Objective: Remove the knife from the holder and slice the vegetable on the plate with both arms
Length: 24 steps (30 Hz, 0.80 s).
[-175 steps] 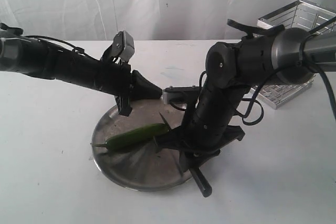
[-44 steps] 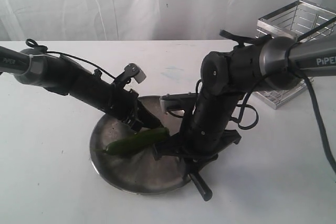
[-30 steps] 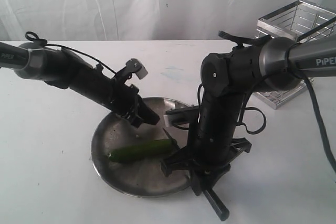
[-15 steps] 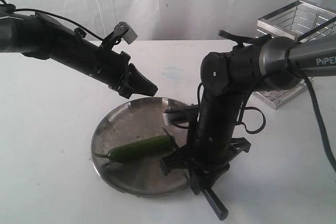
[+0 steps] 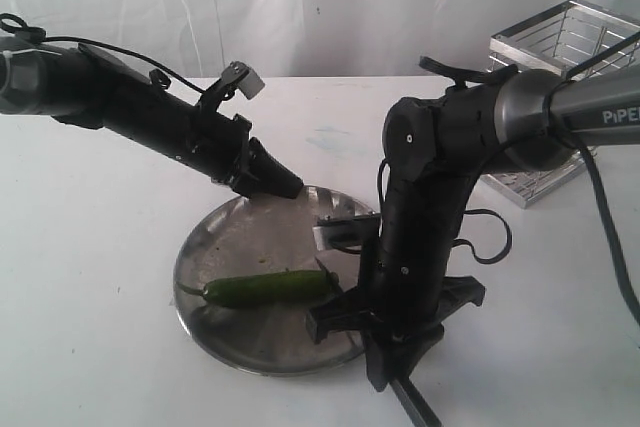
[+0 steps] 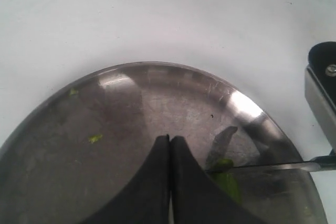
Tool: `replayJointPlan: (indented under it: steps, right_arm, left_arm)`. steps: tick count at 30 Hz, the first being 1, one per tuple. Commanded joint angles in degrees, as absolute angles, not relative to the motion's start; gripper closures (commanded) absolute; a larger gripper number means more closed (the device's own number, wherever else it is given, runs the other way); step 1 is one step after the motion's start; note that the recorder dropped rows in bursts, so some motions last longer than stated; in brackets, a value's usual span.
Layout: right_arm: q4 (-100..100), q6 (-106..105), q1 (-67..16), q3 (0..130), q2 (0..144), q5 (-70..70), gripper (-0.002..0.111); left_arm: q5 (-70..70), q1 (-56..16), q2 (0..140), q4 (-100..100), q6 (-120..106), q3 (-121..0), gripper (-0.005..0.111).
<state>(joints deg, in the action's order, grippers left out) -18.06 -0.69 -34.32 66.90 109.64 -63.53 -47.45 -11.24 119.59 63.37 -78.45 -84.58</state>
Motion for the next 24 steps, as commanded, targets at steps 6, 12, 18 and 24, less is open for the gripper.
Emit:
replayJointPlan:
  steps: [6,12,18,24]
  right_arm:
    - [-18.6,0.0,-34.2,67.2,109.5,-62.5,0.108]
    - [-20.4,0.3,-34.2,67.2,109.5,-61.1,0.108]
    - [-25.0,3.9,-35.3,67.2,109.5,-58.4,0.108]
    - [-25.0,6.2,-37.7,67.2,109.5,-56.9,0.108]
  left_arm:
    - [-46.3,-13.1,119.4,65.9,-78.4,-82.1,0.106]
    - [-33.7,-14.0,119.4,70.0,-77.7,-77.8,0.106]
    - [-35.0,-14.0,119.4,74.2,-80.3,-77.1,0.106]
    - [-39.2,-14.0,119.4,75.3,-84.3,-77.1,0.106]
